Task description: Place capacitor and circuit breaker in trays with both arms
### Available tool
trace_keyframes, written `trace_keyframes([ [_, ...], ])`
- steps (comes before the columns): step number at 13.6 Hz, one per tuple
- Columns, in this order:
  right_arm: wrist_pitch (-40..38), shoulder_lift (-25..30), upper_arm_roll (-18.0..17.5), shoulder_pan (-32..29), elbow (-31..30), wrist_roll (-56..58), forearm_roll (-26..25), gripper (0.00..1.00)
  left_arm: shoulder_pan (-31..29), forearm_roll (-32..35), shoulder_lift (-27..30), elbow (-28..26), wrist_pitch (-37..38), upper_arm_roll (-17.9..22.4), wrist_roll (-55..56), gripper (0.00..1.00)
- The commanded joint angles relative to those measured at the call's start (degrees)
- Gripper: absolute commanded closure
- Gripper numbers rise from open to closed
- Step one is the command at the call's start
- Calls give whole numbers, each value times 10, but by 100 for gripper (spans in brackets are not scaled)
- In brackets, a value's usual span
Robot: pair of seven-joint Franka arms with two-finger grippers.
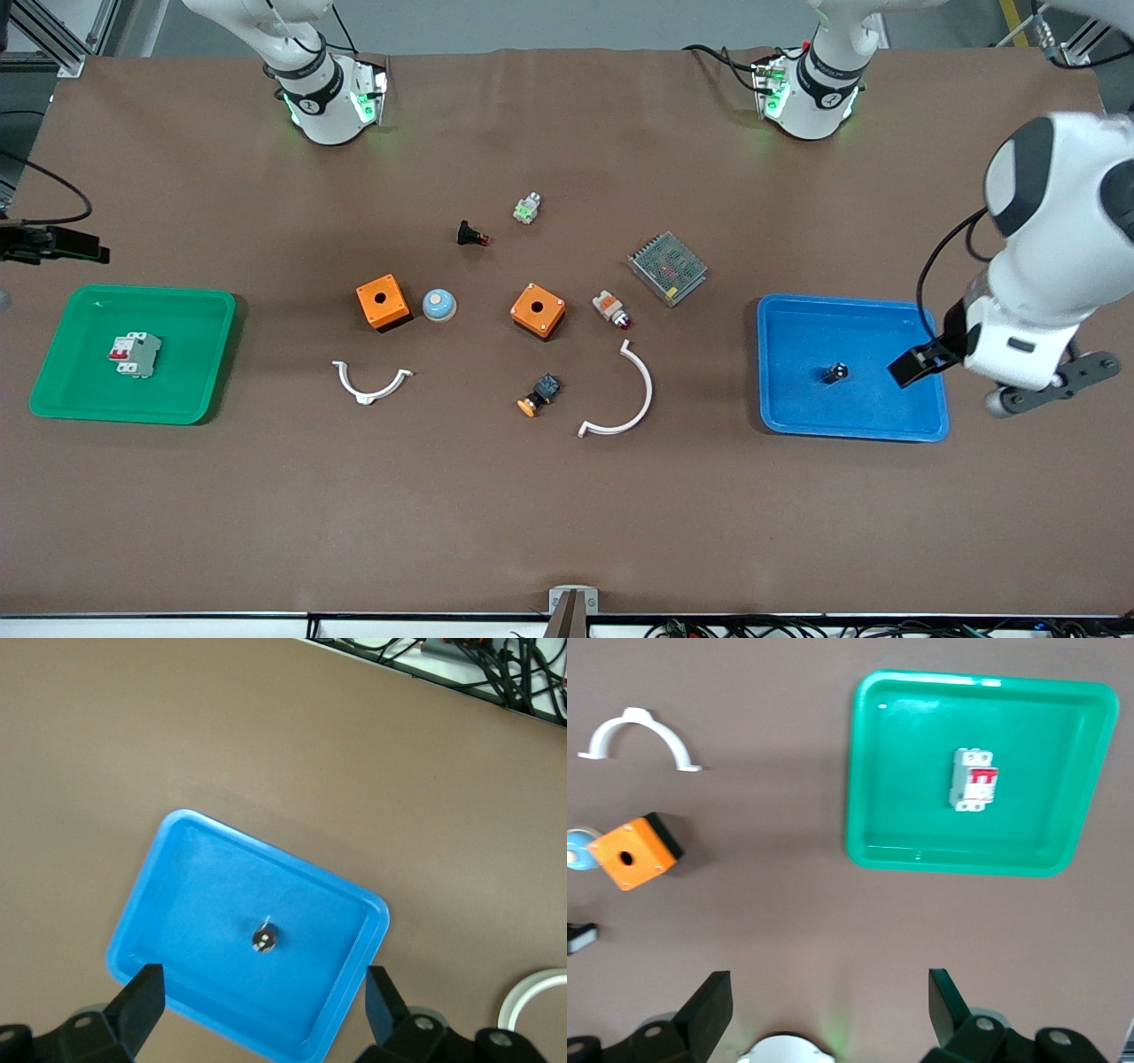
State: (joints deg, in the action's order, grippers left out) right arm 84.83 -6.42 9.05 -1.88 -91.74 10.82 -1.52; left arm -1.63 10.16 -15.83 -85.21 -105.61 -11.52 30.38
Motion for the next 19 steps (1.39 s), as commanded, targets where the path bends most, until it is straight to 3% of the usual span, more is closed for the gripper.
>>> trace_keyframes([
  [1, 22, 57, 3, 24, -62, -29, 26, 2, -5, 2, 19, 27, 55, -18, -30, 0],
  [6, 80, 67, 3, 44, -61, -32, 26, 1, -7, -23, 79, 26, 102, -18, -87, 0],
  [12, 78, 59, 3, 59, -17, -27, 20, 0, -8, -44, 133, 15, 165, -16, -137, 0],
  [16, 82, 56, 4, 52, 8, -27, 19, 0, 18, -78, 172, -36, 169, 43, -176, 0],
  [19, 78, 57, 6, 49, 9, -27, 20, 0, 18, -87, 199, -72, 168, 44, -176, 0],
])
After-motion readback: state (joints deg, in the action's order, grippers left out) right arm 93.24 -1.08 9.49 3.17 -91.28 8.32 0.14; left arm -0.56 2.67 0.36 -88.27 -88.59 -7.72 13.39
